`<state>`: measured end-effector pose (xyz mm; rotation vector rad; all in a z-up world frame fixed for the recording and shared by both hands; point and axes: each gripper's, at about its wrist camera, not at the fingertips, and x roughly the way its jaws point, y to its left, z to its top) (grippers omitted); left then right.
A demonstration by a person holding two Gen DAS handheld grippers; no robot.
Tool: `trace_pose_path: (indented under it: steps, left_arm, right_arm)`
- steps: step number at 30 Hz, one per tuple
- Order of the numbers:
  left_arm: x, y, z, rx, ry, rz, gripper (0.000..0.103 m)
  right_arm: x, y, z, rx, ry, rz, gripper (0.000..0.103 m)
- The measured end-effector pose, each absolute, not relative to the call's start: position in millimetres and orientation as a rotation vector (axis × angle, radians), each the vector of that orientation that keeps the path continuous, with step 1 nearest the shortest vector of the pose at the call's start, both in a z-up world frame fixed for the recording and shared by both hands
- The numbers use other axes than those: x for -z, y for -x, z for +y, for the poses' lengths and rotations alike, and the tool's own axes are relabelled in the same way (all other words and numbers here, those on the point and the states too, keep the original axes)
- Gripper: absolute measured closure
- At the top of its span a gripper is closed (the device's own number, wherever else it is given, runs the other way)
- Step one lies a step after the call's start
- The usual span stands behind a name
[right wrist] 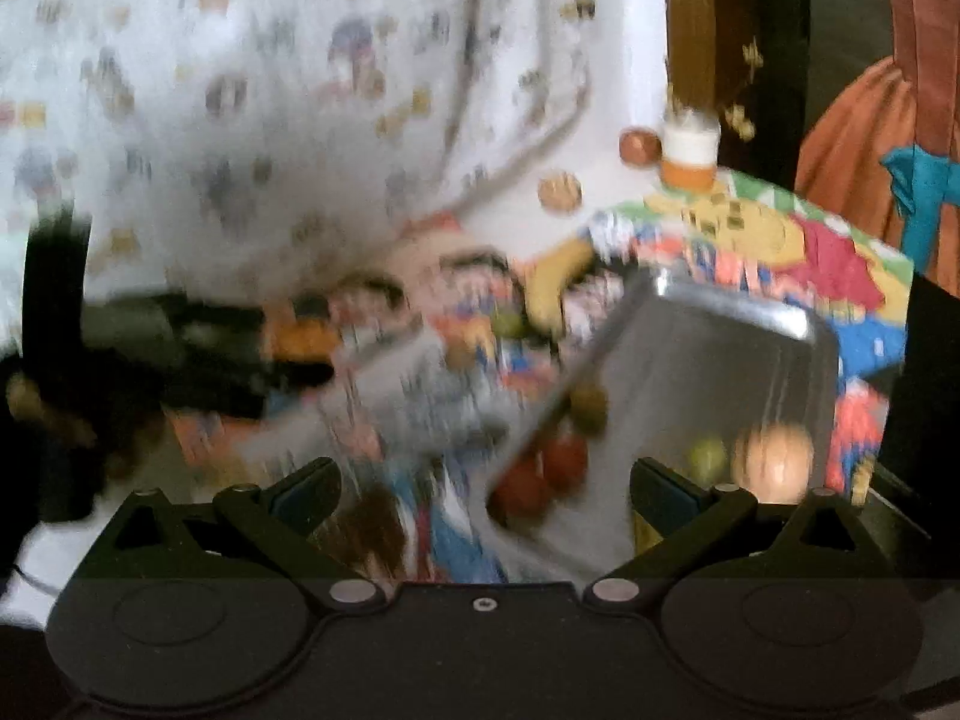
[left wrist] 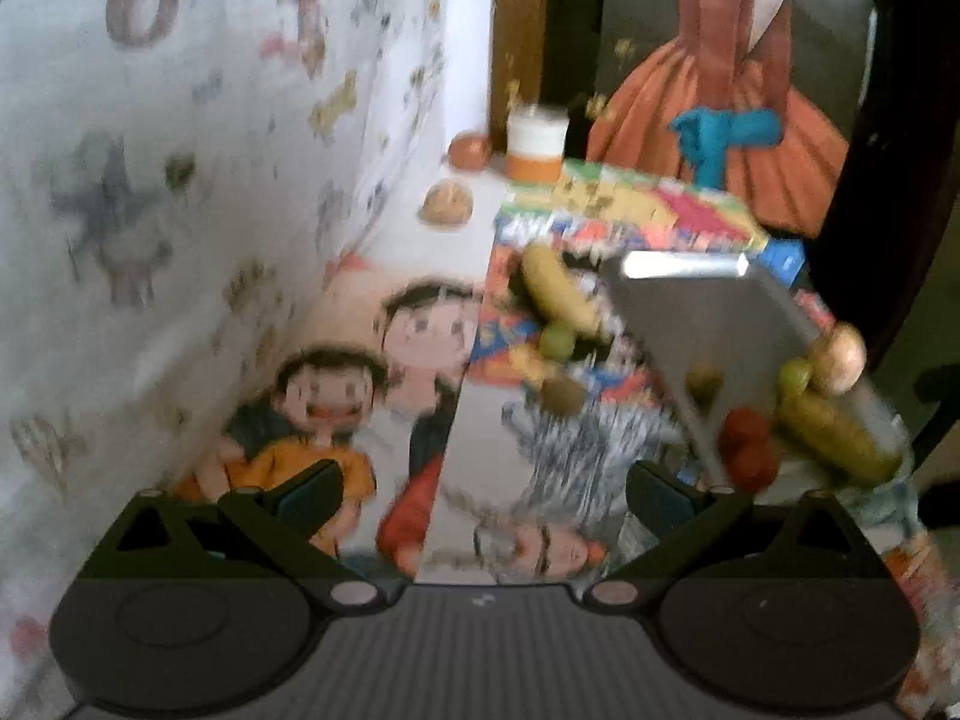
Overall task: Organize fruits
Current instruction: 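Lift both tools and move them toward a green grape and another brown kiwi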
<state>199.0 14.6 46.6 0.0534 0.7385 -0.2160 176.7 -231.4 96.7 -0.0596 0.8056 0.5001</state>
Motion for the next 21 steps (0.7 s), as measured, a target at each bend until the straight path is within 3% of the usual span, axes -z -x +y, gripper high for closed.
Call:
trace_pose_path:
  steps: [5, 9, 13, 21]
  left_arm:
    - [-83.0, -207.3, 19.2, 0.228, -0.091, 0.638, 0.000]
    - [-89.9, -215.3, 15.6, 0.233, -0.118, 0.612, 0.000]
    - [-70.1, -225.3, 5.5, 0.236, -0.099, 0.645, 0.000]
    - [-25.6, -244.6, -6.3, 0.243, -0.072, 0.713, 0.000]
  right_arm:
    - [-175.3, -227.9, -215.1, -0.490, 0.049, 0.737, 0.001]
    - [-203.0, -271.5, -200.4, -0.530, 0.055, 0.697, 0.000]
    - [-176.0, -308.9, -186.9, -0.522, 0.049, 0.729, 0.001]
    - [-77.9, -351.7, -182.2, -0.610, -0.146, 0.972, 0.003]
